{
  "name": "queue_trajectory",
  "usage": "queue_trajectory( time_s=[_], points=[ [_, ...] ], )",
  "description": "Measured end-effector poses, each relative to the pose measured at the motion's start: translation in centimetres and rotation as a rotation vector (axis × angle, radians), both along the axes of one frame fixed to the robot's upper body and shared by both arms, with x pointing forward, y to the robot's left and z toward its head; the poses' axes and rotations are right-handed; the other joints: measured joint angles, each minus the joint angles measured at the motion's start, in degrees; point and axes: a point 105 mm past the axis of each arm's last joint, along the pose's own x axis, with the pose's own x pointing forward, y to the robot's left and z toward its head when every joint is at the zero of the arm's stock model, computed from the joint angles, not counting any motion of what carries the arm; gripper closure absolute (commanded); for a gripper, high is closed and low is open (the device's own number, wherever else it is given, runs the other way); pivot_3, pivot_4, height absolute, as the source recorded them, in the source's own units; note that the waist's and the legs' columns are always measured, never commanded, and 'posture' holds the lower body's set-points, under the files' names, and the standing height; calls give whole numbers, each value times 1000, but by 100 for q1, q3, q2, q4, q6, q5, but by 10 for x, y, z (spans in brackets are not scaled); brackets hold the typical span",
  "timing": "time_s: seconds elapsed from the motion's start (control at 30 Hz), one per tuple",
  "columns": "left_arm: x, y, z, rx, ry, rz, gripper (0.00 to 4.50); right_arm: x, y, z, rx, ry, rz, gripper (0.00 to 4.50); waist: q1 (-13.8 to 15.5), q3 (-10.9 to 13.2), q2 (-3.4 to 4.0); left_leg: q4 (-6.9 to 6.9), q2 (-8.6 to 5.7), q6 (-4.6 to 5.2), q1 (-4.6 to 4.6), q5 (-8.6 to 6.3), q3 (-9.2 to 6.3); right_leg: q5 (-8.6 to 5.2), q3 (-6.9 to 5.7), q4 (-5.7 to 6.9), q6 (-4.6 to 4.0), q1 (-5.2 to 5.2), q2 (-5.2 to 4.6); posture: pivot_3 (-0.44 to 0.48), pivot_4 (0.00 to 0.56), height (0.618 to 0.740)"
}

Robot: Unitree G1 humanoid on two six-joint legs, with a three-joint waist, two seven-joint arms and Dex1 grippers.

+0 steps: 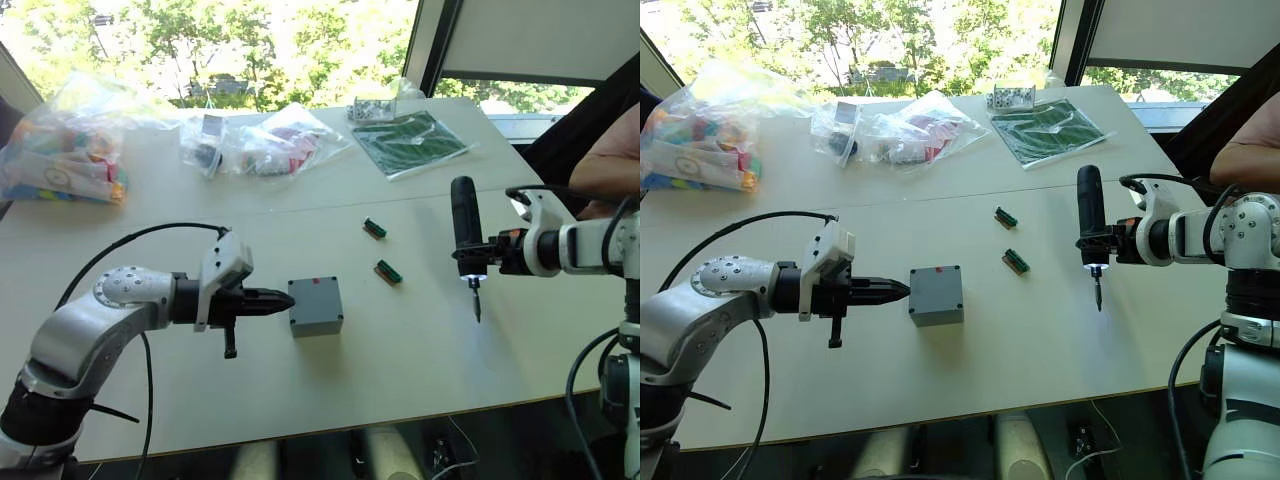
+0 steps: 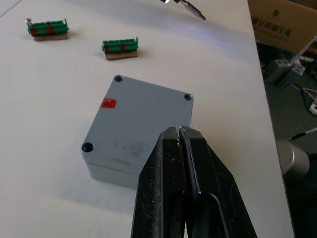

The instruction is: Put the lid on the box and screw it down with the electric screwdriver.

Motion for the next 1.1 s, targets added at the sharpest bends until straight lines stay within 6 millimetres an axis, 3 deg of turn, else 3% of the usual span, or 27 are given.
queue_trajectory(
  time_s=[0.17,0.3,0.37,0.4,0.53,0.67,0.77,0.87,0.93,1.0,1.1],
  points=[
    [-6,-1,-9,-5,6,35,4500,-3,2,-22,-53,125,22,2716,1,2,2,10,1,0,1,0,2,-4,2,0,-5,2,2,0,150,740],
    [-6,-2,-14,-17,12,74,4500,-3,5,-26,-94,153,52,2716,10,2,1,15,1,0,2,0,0,-3,1,1,0,7,3,0,150,740],
    [-7,-3,-12,-17,0,78,4500,-3,5,-26,-103,156,57,1704,13,2,1,15,0,0,3,0,0,-2,1,0,-1,9,3,0,150,740],
    [-7,-3,-13,-17,-2,81,4500,-2,5,-27,-116,150,69,1548,14,2,1,15,0,0,4,0,0,-2,1,-1,0,10,2,0,150,740],
    [-8,-2,-16,-15,12,88,4500,0,9,-25,-118,123,116,208,11,1,-1,21,0,0,5,0,1,-1,1,-2,0,14,2,0,150,740],
    [2,12,-15,-49,38,152,4500,9,5,-20,-157,50,125,56,10,0,-2,26,0,-1,6,0,0,3,0,0,6,15,2,0,150,740],
    [12,27,-14,-75,47,222,4500,30,8,3,-210,-169,178,56,-2,2,1,26,1,-1,8,0,2,6,0,2,11,11,3,0,150,740],
    [23,36,-11,-123,47,288,4500,44,34,54,-184,-511,293,56,6,2,1,20,10,-1,9,1,-3,13,-1,3,25,13,15,0,150,740],
    [27,37,-11,-137,53,302,4500,40,57,68,-155,-633,391,56,9,2,1,18,12,-1,9,1,-5,19,-1,3,31,13,17,0,150,740],
    [28,39,-16,-114,57,313,4500,14,91,53,-129,-691,598,56,43,-8,-15,13,13,-1,9,0,-20,20,-10,7,28,18,16,0,150,740],
    [28,42,-36,3,65,309,4500,-31,124,9,-69,-616,844,56,107,-5,-10,13,1,-2,2,0,-13,19,-7,3,30,14,0,0,150,740]
  ],
)
